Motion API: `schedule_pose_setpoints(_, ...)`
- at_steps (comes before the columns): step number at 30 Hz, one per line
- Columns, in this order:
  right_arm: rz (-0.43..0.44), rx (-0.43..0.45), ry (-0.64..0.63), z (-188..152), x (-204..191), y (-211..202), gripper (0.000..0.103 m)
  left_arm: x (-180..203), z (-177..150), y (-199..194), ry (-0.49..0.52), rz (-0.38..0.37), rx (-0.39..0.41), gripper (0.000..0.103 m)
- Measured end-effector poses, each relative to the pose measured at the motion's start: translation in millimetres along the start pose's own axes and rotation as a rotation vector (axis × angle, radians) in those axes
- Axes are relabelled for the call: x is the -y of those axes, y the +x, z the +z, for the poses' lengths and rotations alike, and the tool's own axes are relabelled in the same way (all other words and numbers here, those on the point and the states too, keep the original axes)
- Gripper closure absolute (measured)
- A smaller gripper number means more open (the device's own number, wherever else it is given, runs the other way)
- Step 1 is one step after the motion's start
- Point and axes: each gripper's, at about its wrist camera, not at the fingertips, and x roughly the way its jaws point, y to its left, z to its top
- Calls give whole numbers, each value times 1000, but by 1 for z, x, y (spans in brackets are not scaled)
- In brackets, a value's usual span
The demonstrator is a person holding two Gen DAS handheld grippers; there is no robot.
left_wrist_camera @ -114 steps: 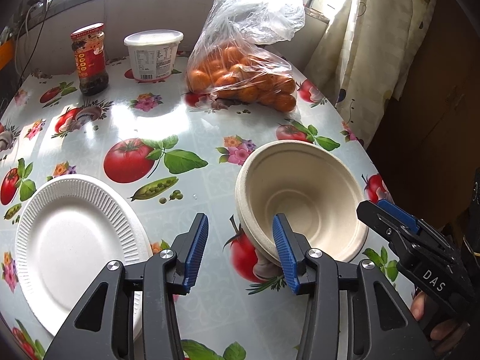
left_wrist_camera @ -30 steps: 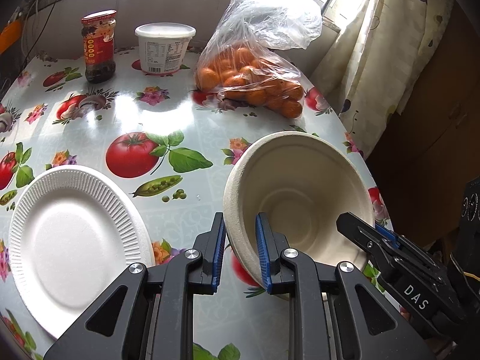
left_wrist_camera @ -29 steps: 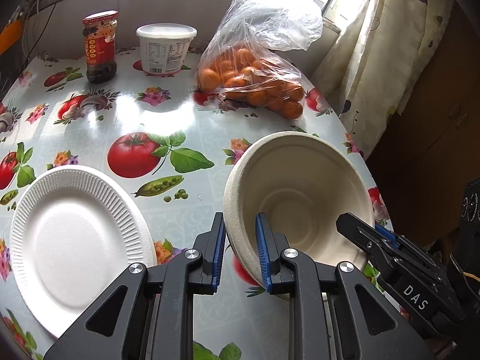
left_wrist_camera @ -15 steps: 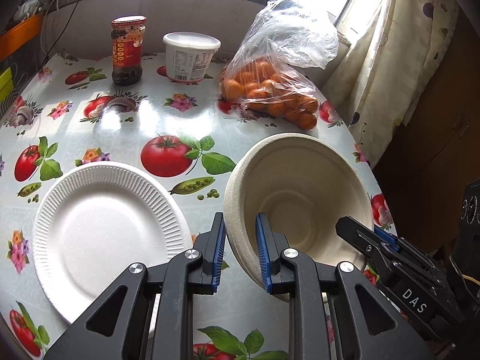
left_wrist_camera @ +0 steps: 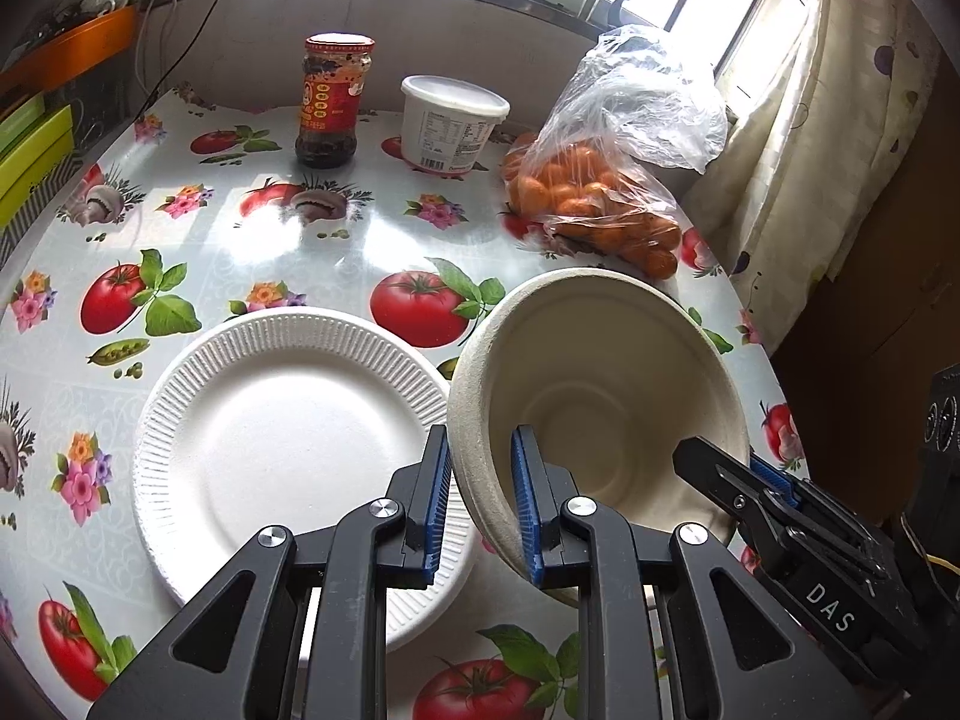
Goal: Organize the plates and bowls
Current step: 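Lower the held bowl stack onto the white plate stack with the left tool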
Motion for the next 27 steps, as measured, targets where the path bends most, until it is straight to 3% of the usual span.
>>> schedule_pose_setpoints(27, 111, -80, -68, 0, -66, 47, 76, -75, -3, -25, -104, 98, 35, 82)
